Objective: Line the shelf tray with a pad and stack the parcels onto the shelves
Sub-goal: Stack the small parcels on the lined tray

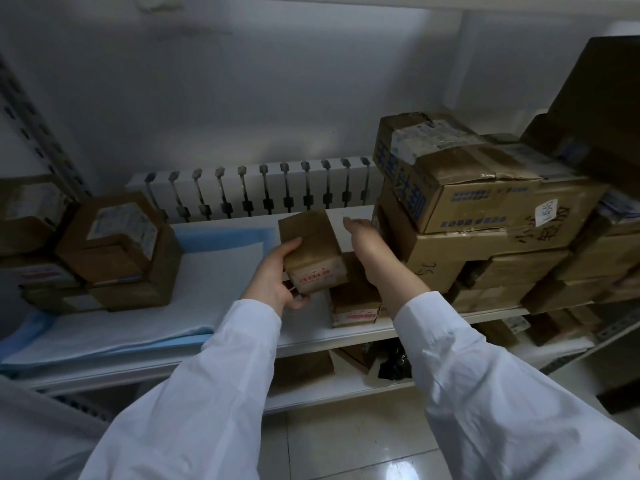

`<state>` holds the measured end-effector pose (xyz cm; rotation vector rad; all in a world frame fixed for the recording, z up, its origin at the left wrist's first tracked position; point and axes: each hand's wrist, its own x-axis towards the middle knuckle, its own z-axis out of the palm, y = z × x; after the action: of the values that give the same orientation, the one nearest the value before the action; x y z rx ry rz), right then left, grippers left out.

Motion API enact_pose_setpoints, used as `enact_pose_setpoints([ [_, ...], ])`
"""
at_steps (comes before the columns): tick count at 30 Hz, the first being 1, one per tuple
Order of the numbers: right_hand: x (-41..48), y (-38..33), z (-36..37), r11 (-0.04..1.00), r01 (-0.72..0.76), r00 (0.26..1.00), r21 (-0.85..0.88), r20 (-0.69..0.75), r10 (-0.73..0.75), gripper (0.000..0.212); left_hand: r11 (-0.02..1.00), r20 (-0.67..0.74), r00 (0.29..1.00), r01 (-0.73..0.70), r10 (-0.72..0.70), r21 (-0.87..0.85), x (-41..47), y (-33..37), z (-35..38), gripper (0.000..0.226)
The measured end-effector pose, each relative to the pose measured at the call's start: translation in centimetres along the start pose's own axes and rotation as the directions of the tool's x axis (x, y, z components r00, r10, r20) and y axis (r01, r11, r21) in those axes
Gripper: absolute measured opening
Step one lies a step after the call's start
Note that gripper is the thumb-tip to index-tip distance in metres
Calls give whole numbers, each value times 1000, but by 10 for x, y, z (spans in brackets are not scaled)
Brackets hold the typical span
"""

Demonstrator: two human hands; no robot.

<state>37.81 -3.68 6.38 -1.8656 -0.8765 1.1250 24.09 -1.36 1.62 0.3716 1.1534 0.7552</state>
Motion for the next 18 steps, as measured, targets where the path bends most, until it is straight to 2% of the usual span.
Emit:
enact_pose_setpoints([
  [2,4,9,3,995,-94,995,-43,12,95,42,998,-3,1000,-22,22,-51,1,3,-9,55],
  [5,12,23,12,976,-135,991,-169,2,137,36,993,31,999,-31,35,-118,0,3,-19,46],
  [8,21,37,25,950,-133,990,-284,3,140,44,988,63,997,-27,37,-150,2,0,-25,51],
  [11,23,42,34,898,-221,975,-380,-60,215,63,988,68,997,-38,48,-153,2,-1,-31,49],
  [14,25,47,35,864,-275,961,-422,-139,238,62,985,90,995,-23,39,-173,3,-2,-38,51],
  [18,25,52,38,820,-200,975,-537,-188,115,64,976,133,991,10,20,-216,4,1,-45,56],
])
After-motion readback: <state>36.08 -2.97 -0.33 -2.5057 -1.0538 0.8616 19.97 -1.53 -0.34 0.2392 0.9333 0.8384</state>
